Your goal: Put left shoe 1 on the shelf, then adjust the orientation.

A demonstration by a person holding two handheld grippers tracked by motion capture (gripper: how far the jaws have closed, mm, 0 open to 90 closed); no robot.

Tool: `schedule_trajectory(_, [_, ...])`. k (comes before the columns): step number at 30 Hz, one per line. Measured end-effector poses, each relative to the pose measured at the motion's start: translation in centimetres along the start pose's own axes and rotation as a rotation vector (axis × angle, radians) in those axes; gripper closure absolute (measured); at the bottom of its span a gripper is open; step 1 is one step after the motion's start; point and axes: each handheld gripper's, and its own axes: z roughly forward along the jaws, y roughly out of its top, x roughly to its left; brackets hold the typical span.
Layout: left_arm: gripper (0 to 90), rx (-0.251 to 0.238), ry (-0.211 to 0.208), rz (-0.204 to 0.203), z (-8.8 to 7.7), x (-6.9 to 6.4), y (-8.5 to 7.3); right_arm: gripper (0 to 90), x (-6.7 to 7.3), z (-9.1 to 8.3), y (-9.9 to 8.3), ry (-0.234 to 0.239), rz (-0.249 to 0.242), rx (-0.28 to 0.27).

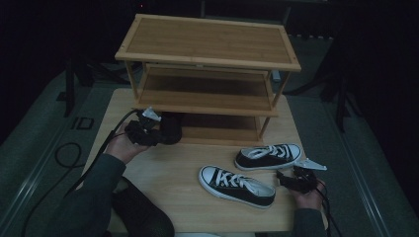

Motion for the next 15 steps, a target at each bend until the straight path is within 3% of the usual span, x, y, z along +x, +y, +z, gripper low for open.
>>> schedule_trajectory(15, [65.8,-0.067,-0.02,-0.005,-3.3,0.2,-2.3,23.3,0.0,0.0,0.0,0.0,-0.002,-0.001])
